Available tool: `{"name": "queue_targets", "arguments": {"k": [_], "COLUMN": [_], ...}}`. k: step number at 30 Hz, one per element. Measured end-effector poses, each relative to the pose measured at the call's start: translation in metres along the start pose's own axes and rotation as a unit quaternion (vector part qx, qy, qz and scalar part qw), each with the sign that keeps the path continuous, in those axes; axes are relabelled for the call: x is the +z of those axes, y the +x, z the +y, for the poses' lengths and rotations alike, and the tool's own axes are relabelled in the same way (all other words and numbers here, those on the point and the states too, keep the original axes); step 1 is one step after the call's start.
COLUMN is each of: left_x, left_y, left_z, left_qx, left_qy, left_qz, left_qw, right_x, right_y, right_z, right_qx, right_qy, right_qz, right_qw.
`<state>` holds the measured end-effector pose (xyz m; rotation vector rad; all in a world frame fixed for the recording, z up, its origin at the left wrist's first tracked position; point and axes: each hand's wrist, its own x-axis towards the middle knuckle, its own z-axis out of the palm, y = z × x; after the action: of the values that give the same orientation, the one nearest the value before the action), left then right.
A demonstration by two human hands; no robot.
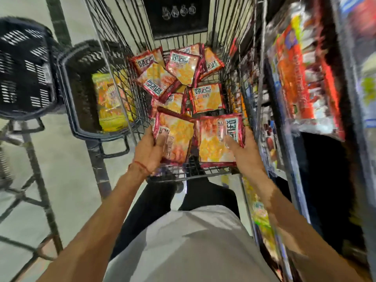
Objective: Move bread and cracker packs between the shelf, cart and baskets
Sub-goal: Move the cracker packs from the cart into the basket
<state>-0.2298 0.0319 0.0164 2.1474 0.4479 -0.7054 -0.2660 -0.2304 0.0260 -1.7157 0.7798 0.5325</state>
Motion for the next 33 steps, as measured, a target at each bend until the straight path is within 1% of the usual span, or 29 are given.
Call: {"name": "queue_targets", "arguments": {"k": [4, 8, 11, 14, 19, 22, 24, 27, 31, 33], "left_x": [-0.019, -0.035, -0.045, -0.056, -0.08, -0.097, -0.11, -0.127, -0.15, -0.167], "left_y": [-0.037, -0.071, -0.101, -0.134, -0.199, -0.234, -0.253, -0.269, -0.274, -0.269], "left_z": [-0.009, -0.03, -0.057, -0.098, -0.175, -0.21, -0.229, -0.249, -0.271, -0.281], "left_qx": [-0.01, -0.034, -0.03, -0.024, -0.038, -0.043, -0.049, -0.066, -0.049, -0.051], "left_qy": [-0.077, -0.207, -0.252, -0.303, -0.332, -0.362, -0.379, -0.395, -0.445, -0.453], "left_qz": [0.039, 0.068, 0.104, 0.135, 0.161, 0.182, 0.208, 0.243, 0.266, 0.273], "left_qw": [0.996, 0.975, 0.962, 0.943, 0.929, 0.913, 0.901, 0.883, 0.853, 0.847], "right_x": [0.008, 0.023, 0.044, 0.07, 0.128, 0.161, 0.184, 0.215, 0.256, 0.278], "right_y": [-0.028, -0.057, -0.09, -0.125, -0.185, -0.217, -0.234, -0.246, -0.256, -0.253], "right_z": [-0.008, -0.004, -0.003, 0.004, 0.017, 0.022, 0.022, 0.024, 0.012, 0.004], "right_qx": [-0.013, -0.052, -0.078, -0.11, -0.149, -0.149, -0.159, -0.175, -0.179, -0.181], "right_qy": [0.016, -0.013, -0.022, -0.061, -0.078, -0.064, -0.078, -0.083, -0.077, -0.08], "right_qz": [-0.005, -0.017, -0.058, -0.093, -0.136, -0.153, -0.165, -0.169, -0.199, -0.204], "right_qw": [1.0, 0.998, 0.995, 0.988, 0.976, 0.975, 0.97, 0.966, 0.96, 0.959]}}
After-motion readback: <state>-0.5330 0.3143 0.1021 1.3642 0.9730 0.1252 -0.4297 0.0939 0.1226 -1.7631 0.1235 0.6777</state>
